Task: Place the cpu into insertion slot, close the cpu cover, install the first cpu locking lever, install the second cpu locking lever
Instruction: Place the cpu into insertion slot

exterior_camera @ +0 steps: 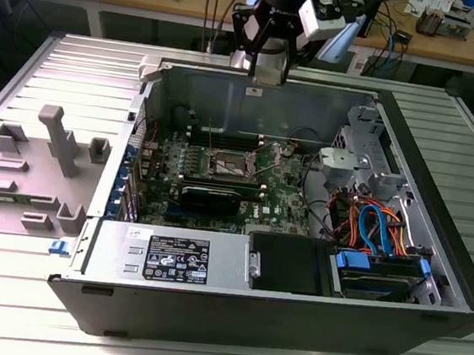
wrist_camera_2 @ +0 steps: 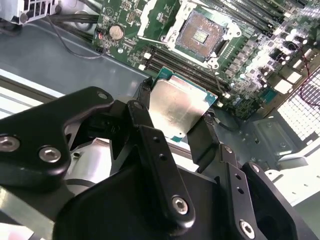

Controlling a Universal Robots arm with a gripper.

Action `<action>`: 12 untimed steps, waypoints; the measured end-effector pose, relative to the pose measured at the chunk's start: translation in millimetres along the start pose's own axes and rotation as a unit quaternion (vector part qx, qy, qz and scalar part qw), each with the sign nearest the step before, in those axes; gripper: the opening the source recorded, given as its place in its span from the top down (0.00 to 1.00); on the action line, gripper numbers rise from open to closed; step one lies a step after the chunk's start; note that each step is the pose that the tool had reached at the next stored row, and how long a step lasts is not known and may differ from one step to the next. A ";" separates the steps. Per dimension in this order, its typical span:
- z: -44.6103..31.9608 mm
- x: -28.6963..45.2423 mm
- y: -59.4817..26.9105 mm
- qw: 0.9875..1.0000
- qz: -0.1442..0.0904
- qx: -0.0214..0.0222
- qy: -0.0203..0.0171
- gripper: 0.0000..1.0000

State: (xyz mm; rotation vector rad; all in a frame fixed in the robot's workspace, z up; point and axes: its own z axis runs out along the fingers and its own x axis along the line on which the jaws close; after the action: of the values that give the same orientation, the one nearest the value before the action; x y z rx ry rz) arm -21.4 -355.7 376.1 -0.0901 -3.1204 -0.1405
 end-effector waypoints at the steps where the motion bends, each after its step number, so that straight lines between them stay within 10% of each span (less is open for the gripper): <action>1: 0.0 0.0 -0.9 1.000 0.000 0.000 0.000 0.46; 12: 0.4 -0.4 -6.9 0.999 0.034 -0.001 -0.003 0.46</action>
State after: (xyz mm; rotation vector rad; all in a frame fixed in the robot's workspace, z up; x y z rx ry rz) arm -21.4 -362.6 375.1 -0.1964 -3.1185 -0.1410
